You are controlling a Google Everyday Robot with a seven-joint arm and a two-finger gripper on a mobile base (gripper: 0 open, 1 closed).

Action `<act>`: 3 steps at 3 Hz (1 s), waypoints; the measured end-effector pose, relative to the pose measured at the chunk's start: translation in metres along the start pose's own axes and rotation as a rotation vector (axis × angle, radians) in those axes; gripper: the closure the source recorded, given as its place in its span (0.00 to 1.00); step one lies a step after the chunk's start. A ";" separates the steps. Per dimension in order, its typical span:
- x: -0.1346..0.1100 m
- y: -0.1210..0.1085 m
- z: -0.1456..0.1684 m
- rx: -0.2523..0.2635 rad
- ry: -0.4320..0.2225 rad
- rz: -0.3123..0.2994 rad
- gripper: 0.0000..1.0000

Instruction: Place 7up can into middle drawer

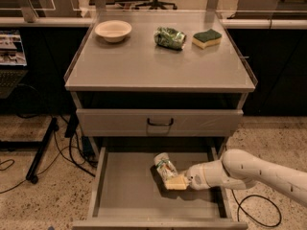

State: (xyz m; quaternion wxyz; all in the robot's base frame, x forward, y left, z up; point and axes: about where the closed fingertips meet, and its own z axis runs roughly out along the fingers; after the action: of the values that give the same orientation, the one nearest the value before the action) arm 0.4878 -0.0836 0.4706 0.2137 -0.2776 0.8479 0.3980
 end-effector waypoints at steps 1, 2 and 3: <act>0.013 -0.021 0.017 0.038 0.070 0.074 1.00; 0.021 -0.037 0.034 0.066 0.131 0.148 1.00; 0.022 -0.038 0.036 0.067 0.139 0.156 0.82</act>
Offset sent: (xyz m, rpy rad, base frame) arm 0.0217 -0.0009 -0.0809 -0.1778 0.2676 -0.0941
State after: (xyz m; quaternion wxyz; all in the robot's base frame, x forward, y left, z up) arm 0.5004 -0.0820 0.4156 0.1320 -0.2304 0.8925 0.3645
